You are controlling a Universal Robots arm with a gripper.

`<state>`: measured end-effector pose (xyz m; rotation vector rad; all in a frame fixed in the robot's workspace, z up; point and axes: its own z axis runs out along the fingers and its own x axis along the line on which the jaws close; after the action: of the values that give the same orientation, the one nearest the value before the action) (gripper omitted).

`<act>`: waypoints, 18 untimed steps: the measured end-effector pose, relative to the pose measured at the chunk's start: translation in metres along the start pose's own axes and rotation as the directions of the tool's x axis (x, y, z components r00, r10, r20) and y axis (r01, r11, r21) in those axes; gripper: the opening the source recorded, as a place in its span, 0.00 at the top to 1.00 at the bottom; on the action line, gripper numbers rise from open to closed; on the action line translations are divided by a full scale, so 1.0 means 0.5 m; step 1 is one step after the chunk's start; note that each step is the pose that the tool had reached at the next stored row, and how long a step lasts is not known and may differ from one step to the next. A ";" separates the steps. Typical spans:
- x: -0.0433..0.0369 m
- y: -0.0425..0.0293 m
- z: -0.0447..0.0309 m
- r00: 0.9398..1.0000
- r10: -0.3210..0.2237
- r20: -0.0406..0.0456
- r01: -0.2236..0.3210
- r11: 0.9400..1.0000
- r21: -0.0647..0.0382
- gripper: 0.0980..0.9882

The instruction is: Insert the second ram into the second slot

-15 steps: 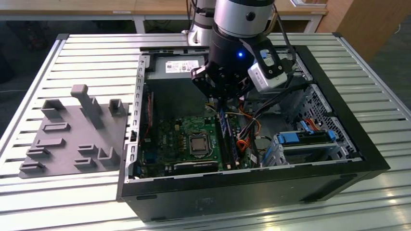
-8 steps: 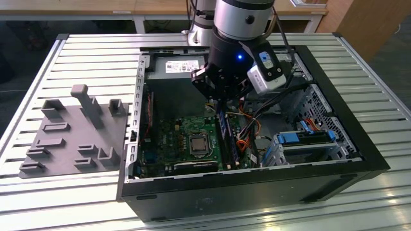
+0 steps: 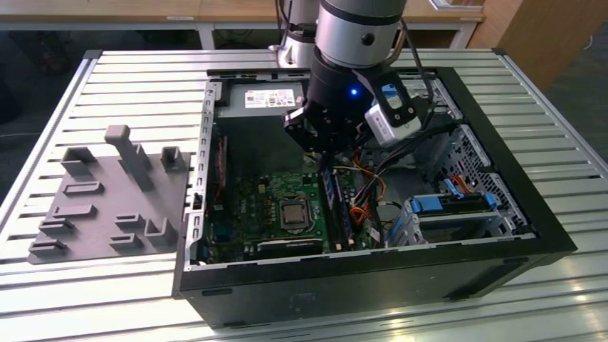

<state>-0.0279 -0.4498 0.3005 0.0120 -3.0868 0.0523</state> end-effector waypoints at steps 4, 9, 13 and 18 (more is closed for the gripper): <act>0.000 0.000 0.007 1.000 0.000 0.000 0.000 1.000 0.000 0.96; 0.000 0.000 0.008 1.000 0.000 0.001 0.000 1.000 0.000 0.96; -0.001 -0.002 0.009 1.000 0.000 0.008 0.000 1.000 -0.001 0.96; -0.001 -0.003 0.011 1.000 0.000 0.014 0.000 1.000 -0.001 0.96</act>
<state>-0.0278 -0.4513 0.2950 0.0124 -3.1011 0.0512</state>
